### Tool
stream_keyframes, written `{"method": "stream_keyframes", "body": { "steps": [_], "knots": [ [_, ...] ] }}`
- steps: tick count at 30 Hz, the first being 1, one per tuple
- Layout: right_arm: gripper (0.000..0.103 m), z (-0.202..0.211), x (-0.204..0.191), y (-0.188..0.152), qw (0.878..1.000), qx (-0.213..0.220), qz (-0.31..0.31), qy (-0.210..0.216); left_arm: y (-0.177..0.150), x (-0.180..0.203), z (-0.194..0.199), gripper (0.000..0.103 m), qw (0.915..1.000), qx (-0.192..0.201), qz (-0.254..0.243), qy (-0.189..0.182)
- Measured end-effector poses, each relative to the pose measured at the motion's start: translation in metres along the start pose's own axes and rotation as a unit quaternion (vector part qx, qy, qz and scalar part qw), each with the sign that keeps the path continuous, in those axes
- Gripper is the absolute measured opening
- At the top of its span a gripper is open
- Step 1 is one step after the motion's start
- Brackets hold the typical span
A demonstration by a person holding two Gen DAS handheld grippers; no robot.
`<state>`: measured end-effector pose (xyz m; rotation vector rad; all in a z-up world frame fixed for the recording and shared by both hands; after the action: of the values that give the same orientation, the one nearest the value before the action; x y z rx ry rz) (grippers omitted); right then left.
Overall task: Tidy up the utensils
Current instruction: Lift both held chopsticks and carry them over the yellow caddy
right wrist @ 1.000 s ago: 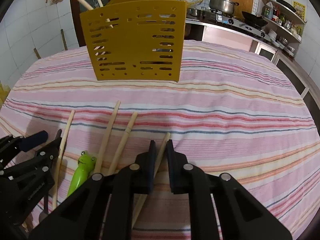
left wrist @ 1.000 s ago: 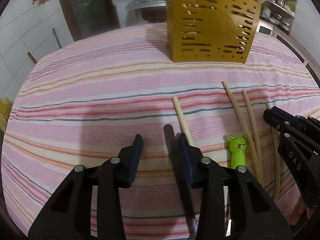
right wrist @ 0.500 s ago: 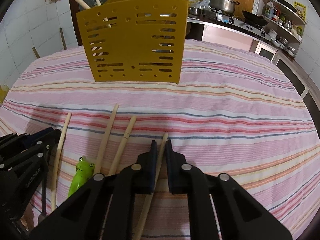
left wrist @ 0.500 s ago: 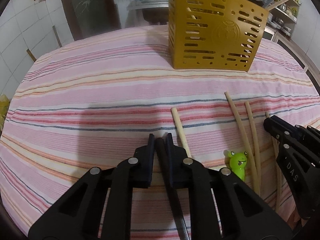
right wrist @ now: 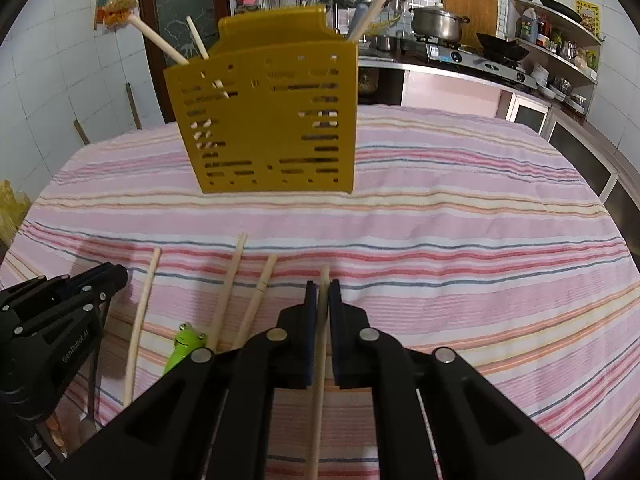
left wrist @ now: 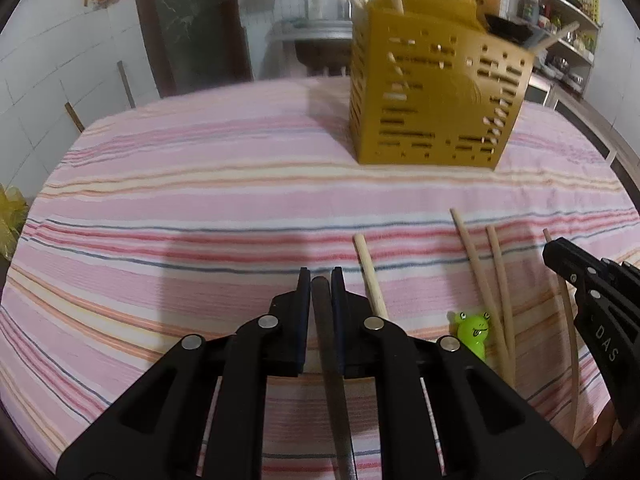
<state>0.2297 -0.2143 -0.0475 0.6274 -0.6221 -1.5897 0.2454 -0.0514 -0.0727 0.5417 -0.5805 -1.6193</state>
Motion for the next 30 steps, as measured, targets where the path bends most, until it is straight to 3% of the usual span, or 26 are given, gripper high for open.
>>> {"method": "stream_keyframes", "body": {
  "steps": [6, 15, 23, 30],
  "knots": [
    [0.006, 0.019, 0.006, 0.008, 0.999, 0.042, -0.015, 0.012, 0.006, -0.001, 0.026, 0.009, 0.9986, 0.050, -0.005, 0.014],
    [0.006, 0.065, 0.013, 0.019, 0.989, 0.145, -0.024, 0.022, 0.014, -0.014, 0.074, 0.008, 0.9899, 0.140, 0.008, 0.020],
    [0.006, 0.096, 0.017, 0.020, 0.973, 0.227, -0.022, 0.025, 0.017, -0.023, 0.100, 0.007, 0.9818, 0.188, 0.021, 0.018],
    [0.006, 0.117, 0.021, 0.017, 0.962, 0.270, -0.027, 0.034, 0.018, -0.028, 0.114, 0.007, 0.9763, 0.215, 0.026, 0.011]
  ]
}}
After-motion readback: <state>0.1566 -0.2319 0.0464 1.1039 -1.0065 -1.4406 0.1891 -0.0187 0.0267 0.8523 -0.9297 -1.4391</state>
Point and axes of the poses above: each gripper's, at about its wrist camera, not at the fingertips, and z roughly against the way its jaws point, x to its right, y to its top, the point moved 3 cm from there along -z, roughly the way its jaws point
